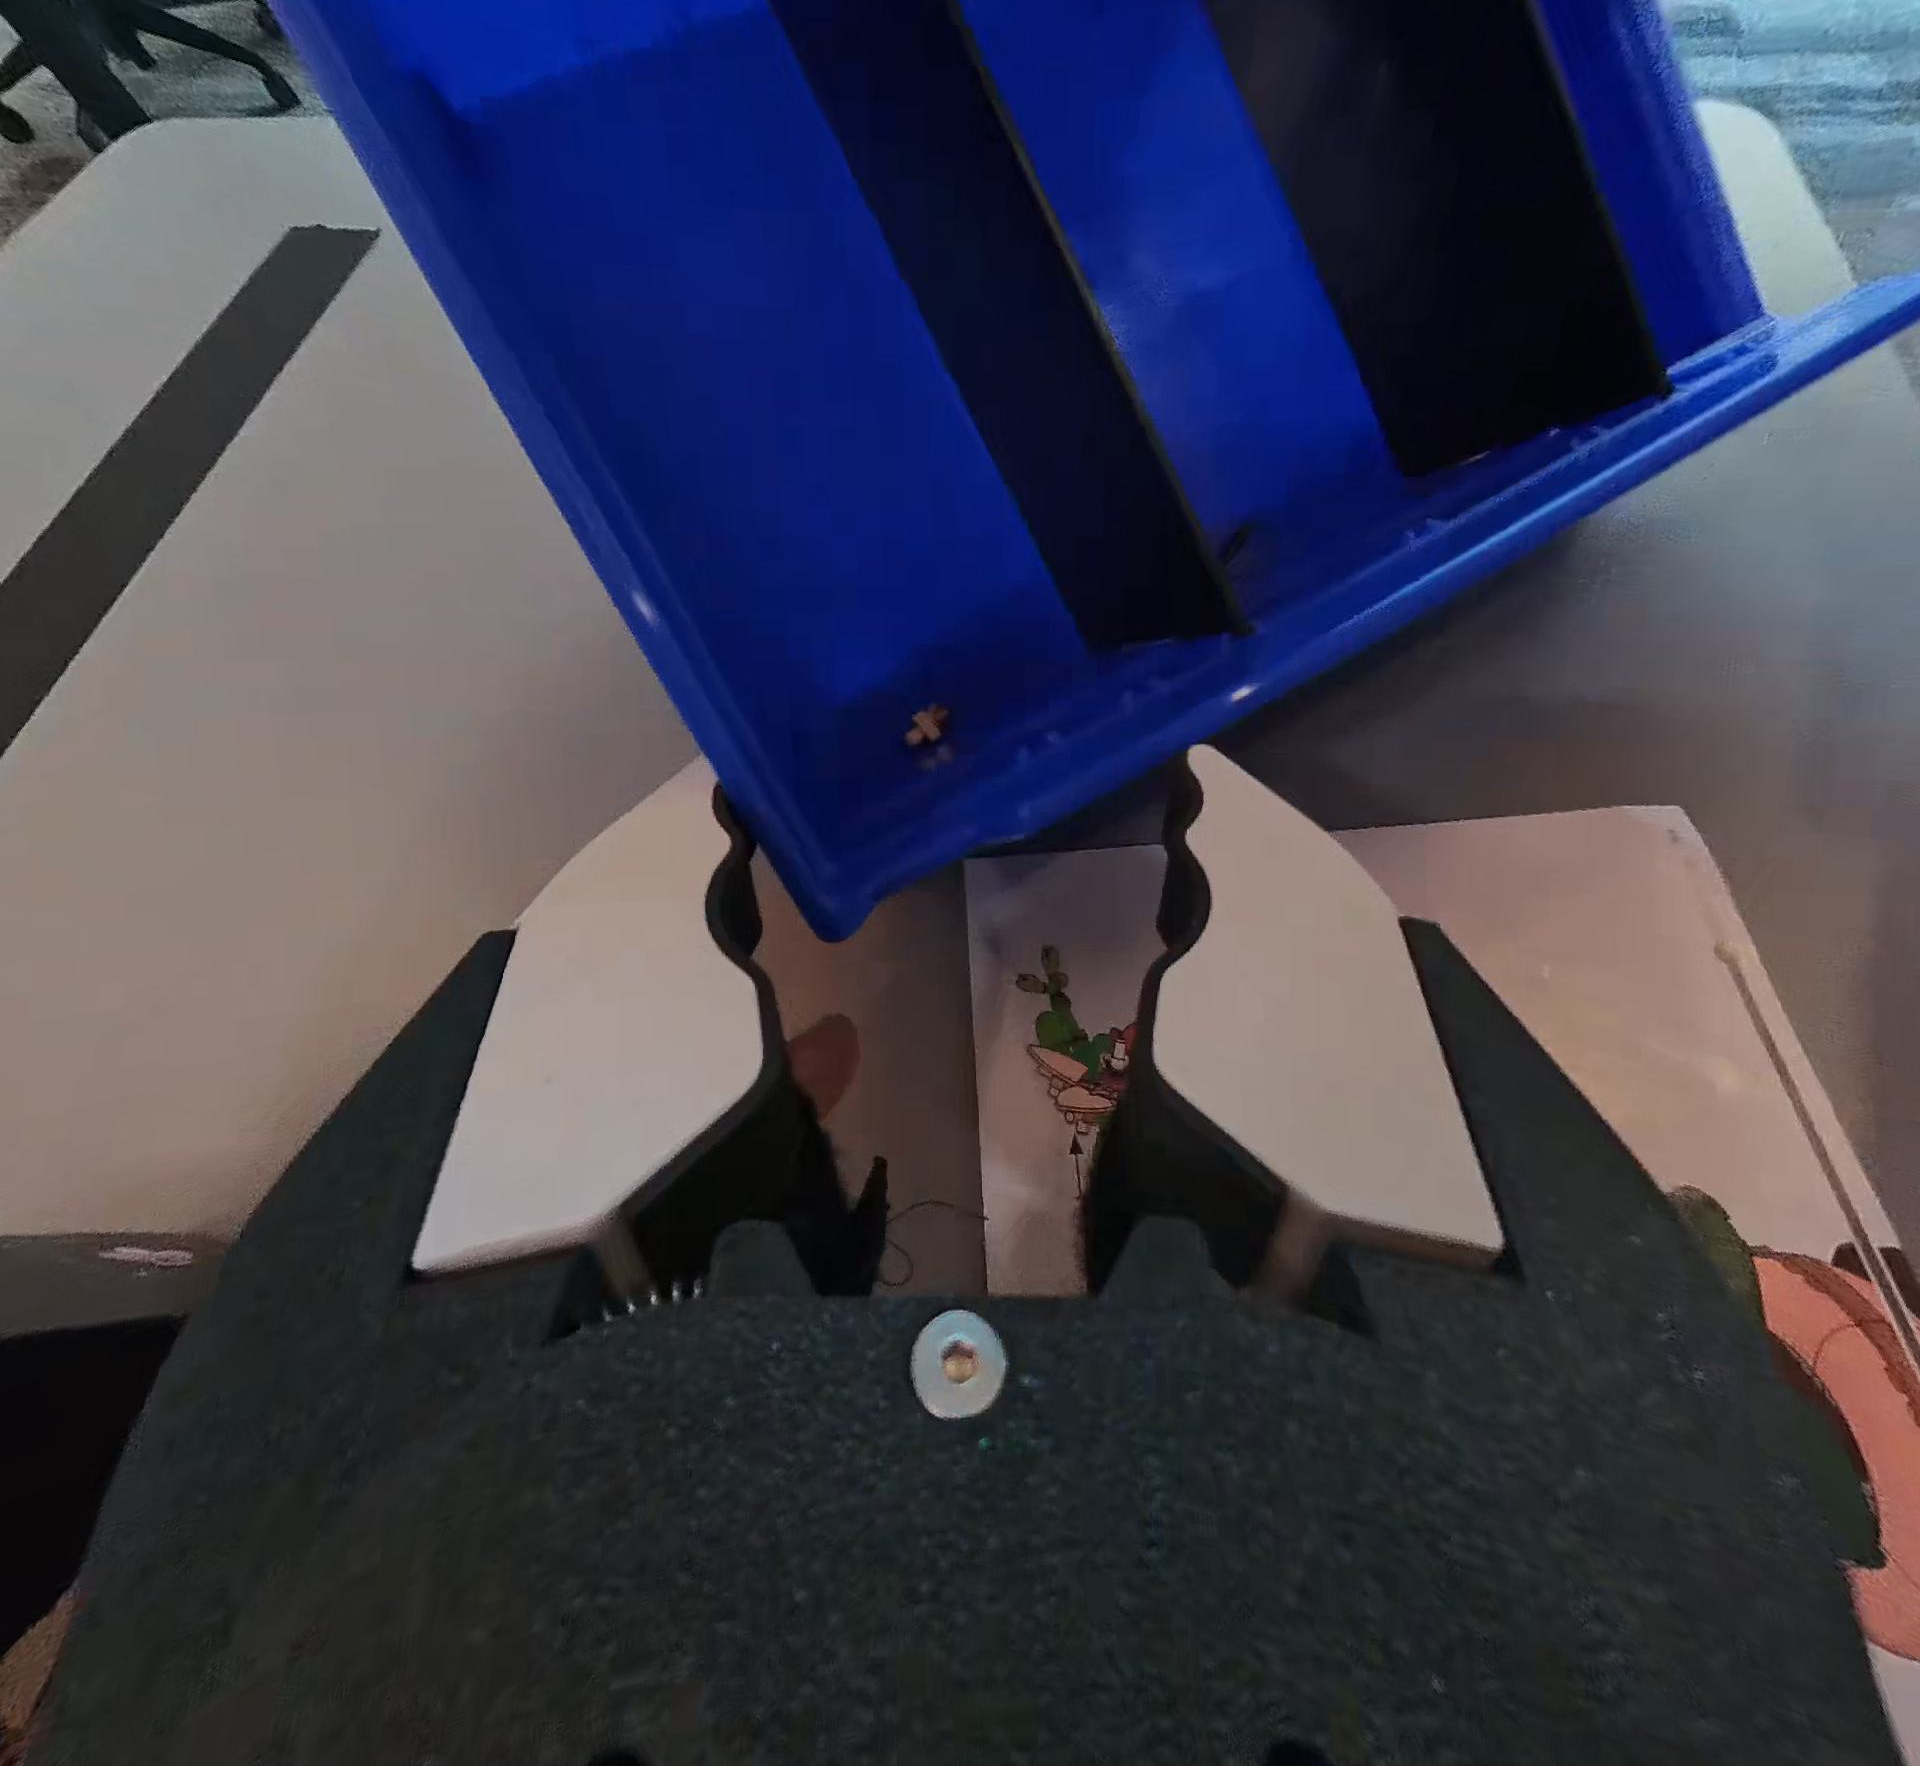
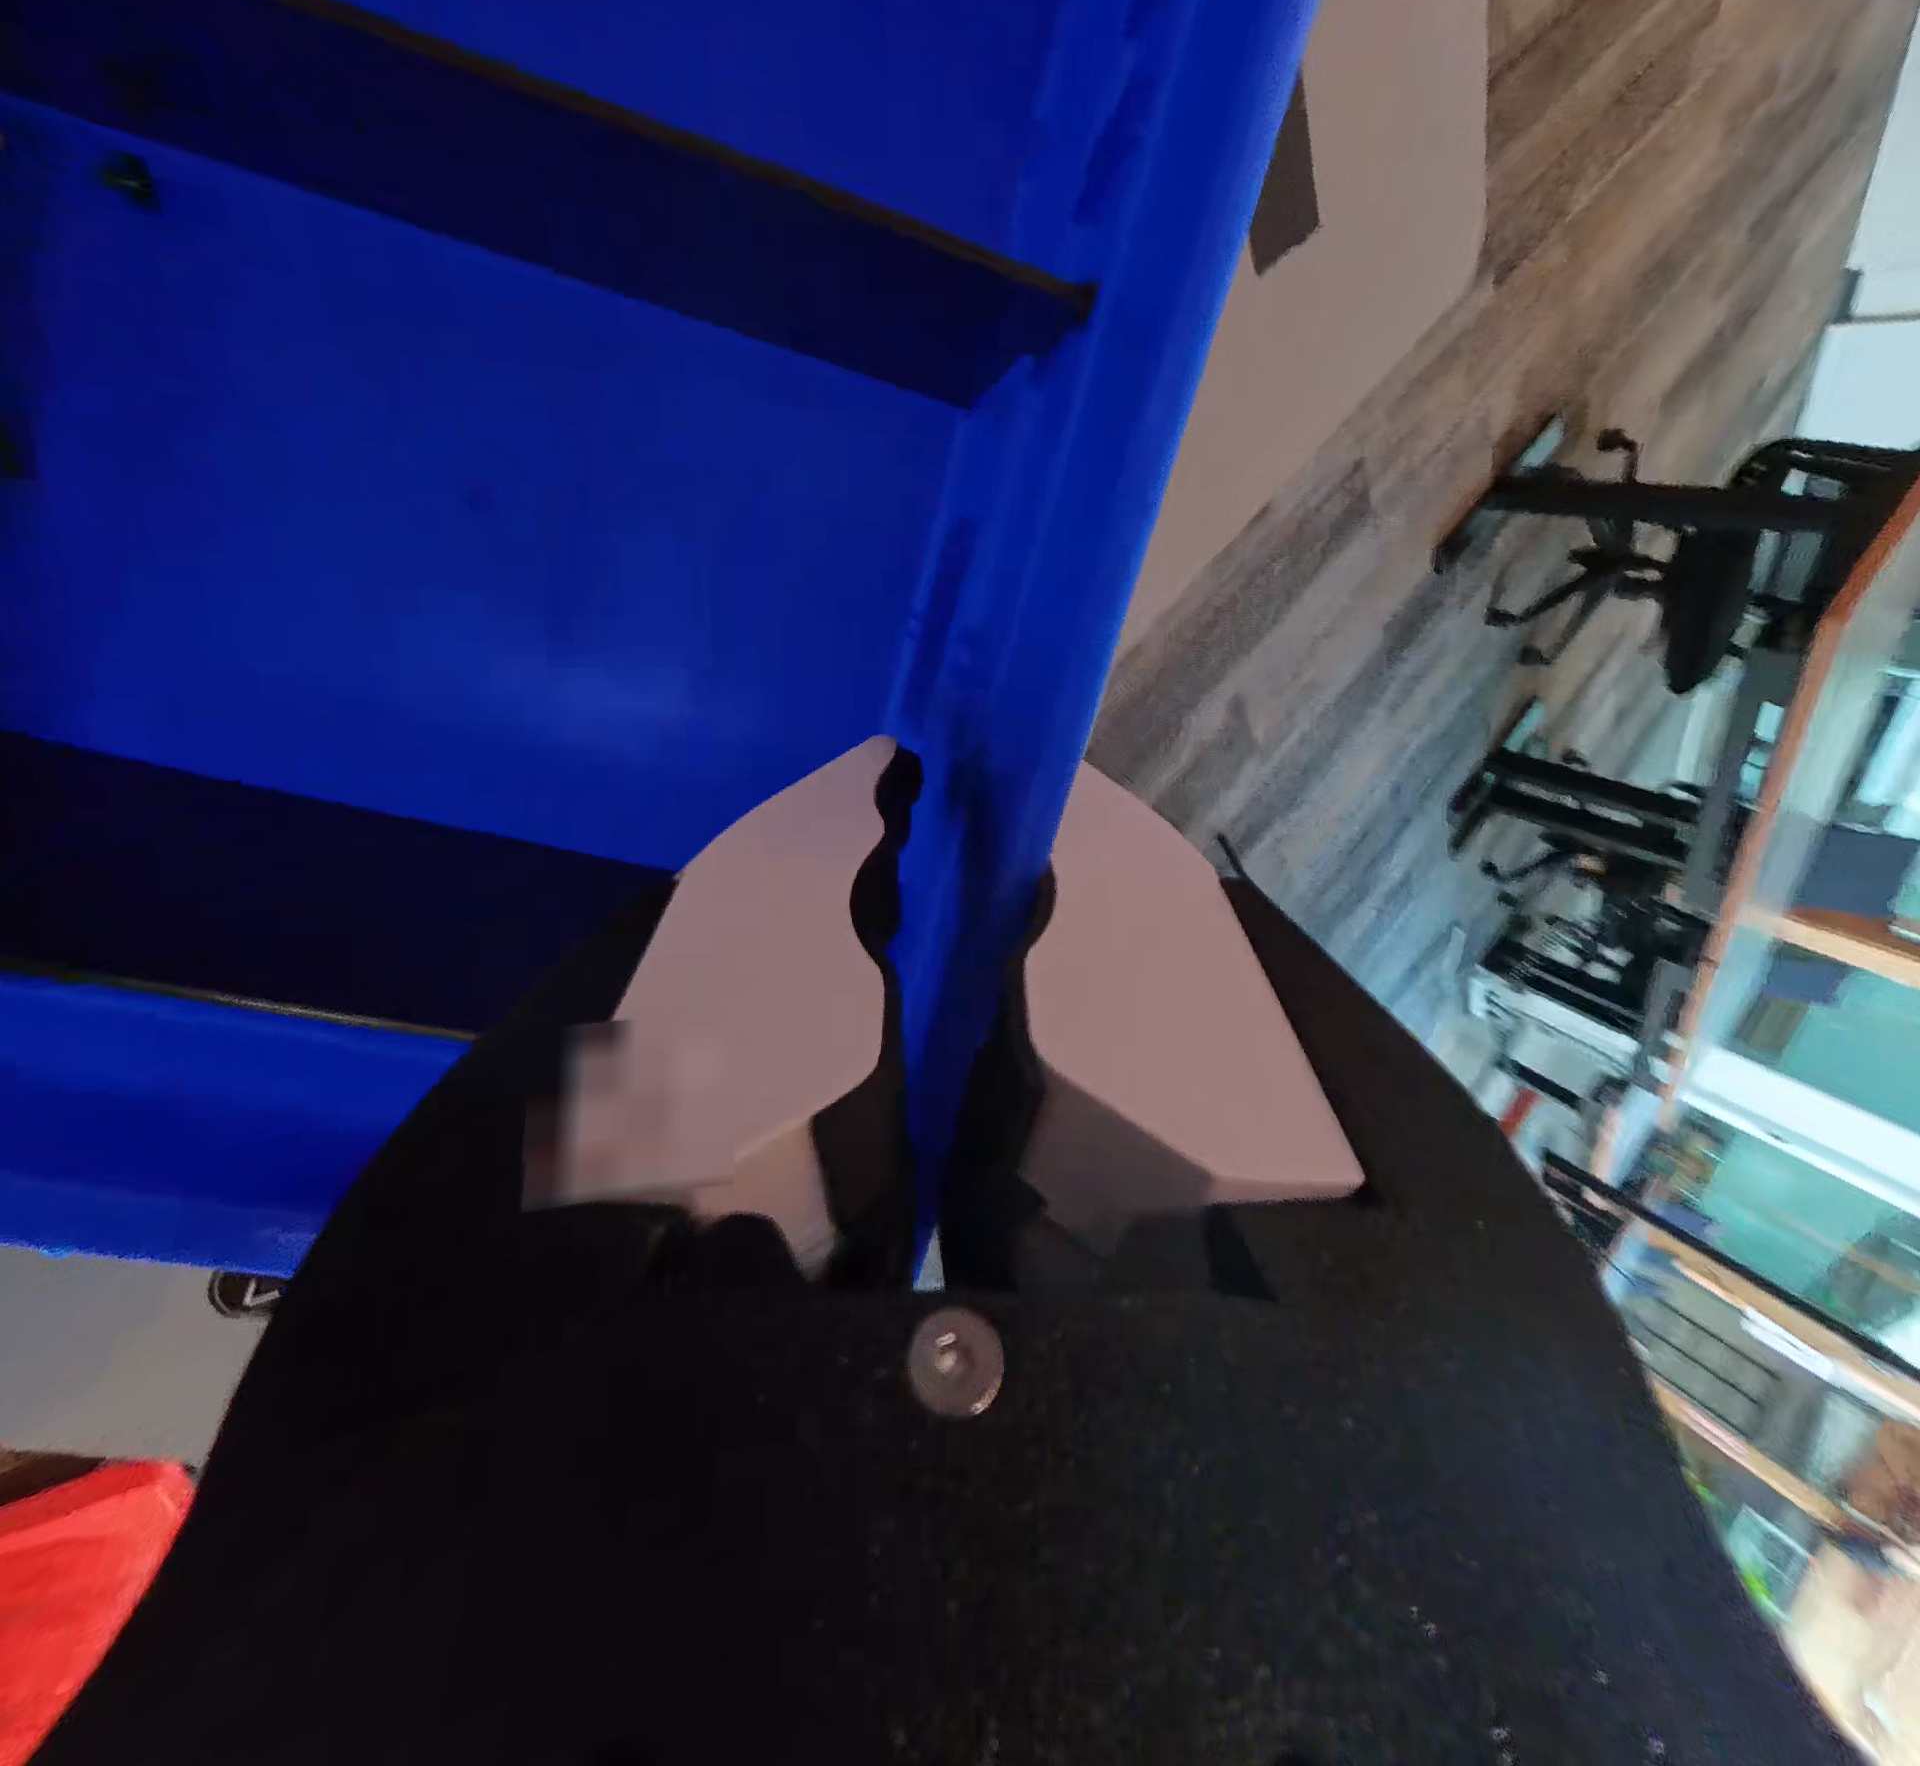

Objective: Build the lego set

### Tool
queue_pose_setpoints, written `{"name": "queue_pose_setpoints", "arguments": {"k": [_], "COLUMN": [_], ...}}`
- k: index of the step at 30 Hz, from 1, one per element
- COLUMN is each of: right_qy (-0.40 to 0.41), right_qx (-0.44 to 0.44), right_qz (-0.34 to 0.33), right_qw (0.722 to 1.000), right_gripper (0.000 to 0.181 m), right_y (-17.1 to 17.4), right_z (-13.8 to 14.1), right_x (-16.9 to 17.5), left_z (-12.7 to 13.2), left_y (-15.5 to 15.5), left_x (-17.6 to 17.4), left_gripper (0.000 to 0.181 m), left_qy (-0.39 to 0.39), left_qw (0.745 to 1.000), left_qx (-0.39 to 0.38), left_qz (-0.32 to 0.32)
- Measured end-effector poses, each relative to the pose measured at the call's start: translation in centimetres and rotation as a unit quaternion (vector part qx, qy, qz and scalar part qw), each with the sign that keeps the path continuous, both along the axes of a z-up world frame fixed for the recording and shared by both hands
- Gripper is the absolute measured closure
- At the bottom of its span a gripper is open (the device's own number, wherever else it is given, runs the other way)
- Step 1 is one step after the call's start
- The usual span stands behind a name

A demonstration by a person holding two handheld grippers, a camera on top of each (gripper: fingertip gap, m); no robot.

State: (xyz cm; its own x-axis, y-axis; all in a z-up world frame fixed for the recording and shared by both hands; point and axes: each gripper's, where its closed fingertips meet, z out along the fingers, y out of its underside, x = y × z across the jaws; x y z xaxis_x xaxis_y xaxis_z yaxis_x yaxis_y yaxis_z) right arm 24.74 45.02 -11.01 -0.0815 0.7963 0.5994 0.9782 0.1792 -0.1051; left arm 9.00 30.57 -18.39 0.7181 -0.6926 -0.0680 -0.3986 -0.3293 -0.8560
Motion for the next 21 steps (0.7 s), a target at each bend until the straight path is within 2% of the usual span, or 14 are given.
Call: {"name": "queue_pose_setpoints", "arguments": {"k": [1,4,6,9,12,16,19,21], "right_qy": [0.011,0.005,-0.001,-0.013,-0.031,0.013,0.005,0.03], "right_qx": [-0.02,-0.022,-0.012,-0.011,-0.053,-0.197,-0.198,-0.198], "right_qz": [-0.001,0.001,0.001,0.005,0.006,0.024,0.025,0.035], "right_qw": [1.0,1.0,1.0,1.0,0.998,0.98,0.98,0.979], "right_gripper": [0.17,0.168,0.166,0.164,0.161,0.169,0.162,0.159], "right_y": [0.3,0.4,0.2,0.5,1.5,0.7,0.8,0.8], "right_z": [-0.4,-0.5,-0.3,-0.5,-2.4,-5.9,-7.8,-8.1], "right_x": [-0.2,-0.3,-0.3,-0.1,0.2,-0.6,-0.4,-0.8], "left_z": [0.1,0.6,1.5,4.5,6.4,5.0,5.3,5.5], "left_y": [0.0,-0.6,-1.2,-2.5,-4.8,-7.4,-9.9,-11.0], "left_x": [-0.1,-0.9,-1.7,-1.5,1.0,2.5,1.6,0.1], "left_gripper": [0.109,0.115,0.119,0.128,0.132,0.125,0.131,0.133], "left_qy": [-0.004,0.003,0.026,0.051,0.073,0.079,0.072,0.091], "left_qw": [1.0,1.0,0.999,0.984,0.957,0.976,0.977,0.976], "left_qx": [0.001,0.006,0.044,0.168,0.263,0.165,0.163,0.17], "left_qz": [0.003,0.008,0.014,-0.016,-0.097,-0.116,-0.12,-0.103]}}
